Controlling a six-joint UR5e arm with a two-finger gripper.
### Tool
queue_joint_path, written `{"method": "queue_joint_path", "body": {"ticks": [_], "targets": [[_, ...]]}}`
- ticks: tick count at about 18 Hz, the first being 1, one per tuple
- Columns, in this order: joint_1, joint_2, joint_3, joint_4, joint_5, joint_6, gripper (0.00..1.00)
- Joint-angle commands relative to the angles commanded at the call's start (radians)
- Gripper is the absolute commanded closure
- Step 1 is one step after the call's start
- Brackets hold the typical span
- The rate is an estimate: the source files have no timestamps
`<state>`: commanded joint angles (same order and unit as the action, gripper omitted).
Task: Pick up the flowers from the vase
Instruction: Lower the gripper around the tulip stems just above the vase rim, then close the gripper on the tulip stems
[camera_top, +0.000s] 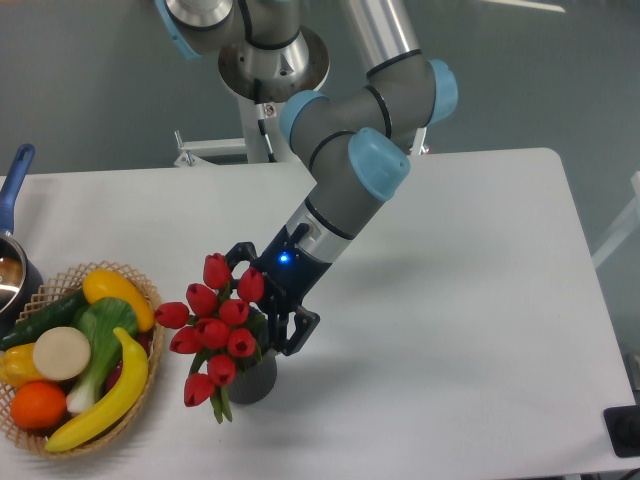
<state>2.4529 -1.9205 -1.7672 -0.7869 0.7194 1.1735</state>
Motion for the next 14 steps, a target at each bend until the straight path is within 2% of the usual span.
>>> {"method": "queue_joint_path", "body": {"ticks": [7,14], "targets": [[-0.005,-0.023,0.006,0.038,-0.003,0.0,0.01],[-0.005,-0.028,0.012,0.048,-0.006,0.0,0.26]]}}
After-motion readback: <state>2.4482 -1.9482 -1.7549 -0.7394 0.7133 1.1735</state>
